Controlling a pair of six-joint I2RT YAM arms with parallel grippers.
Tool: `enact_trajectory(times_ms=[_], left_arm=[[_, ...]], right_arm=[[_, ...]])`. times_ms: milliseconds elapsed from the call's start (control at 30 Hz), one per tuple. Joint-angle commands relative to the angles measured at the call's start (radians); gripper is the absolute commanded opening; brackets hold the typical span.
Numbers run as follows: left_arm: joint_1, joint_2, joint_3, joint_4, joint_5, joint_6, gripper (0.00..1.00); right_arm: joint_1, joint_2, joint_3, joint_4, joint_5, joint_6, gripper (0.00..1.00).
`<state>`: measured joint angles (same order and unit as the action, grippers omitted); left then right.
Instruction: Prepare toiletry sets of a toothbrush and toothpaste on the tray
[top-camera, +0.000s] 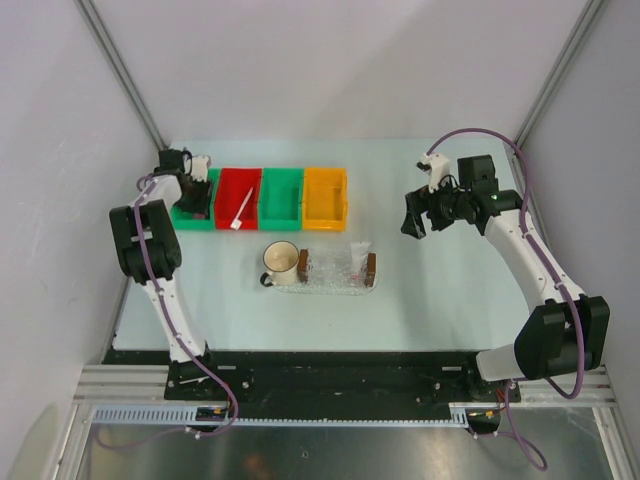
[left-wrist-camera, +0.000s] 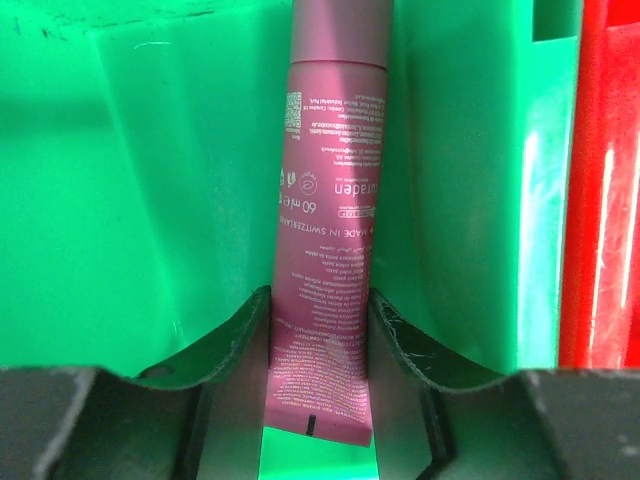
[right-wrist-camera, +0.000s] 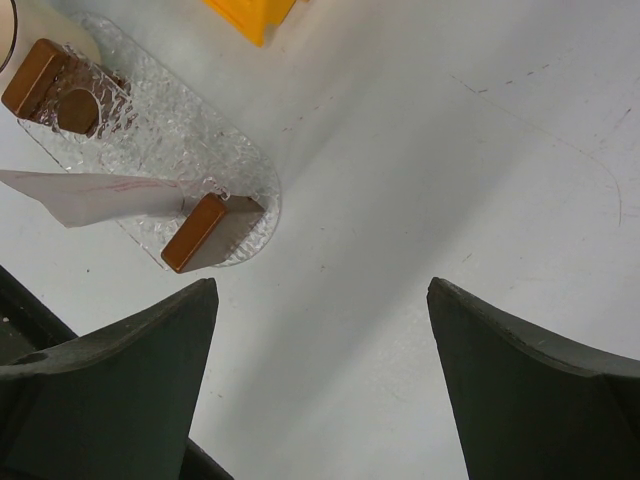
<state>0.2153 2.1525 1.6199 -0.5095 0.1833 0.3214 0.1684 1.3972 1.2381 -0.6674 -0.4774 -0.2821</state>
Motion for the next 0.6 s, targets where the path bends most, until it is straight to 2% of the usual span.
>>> enact_trajectory(times_ms=[0, 567], left_arm=[[0.009, -0.075, 0.032, -0.038, -0.010, -0.044, 0.00], [0.016, -0.129, 0.066, -0.038, 0.025, -0.033, 0.00]], right_arm=[[0.003, -0.007, -0.002, 0.020, -0.003, 0.001, 0.91], [0.003, -0.003, -0.002, 0.020, -0.009, 0.000, 0.91]])
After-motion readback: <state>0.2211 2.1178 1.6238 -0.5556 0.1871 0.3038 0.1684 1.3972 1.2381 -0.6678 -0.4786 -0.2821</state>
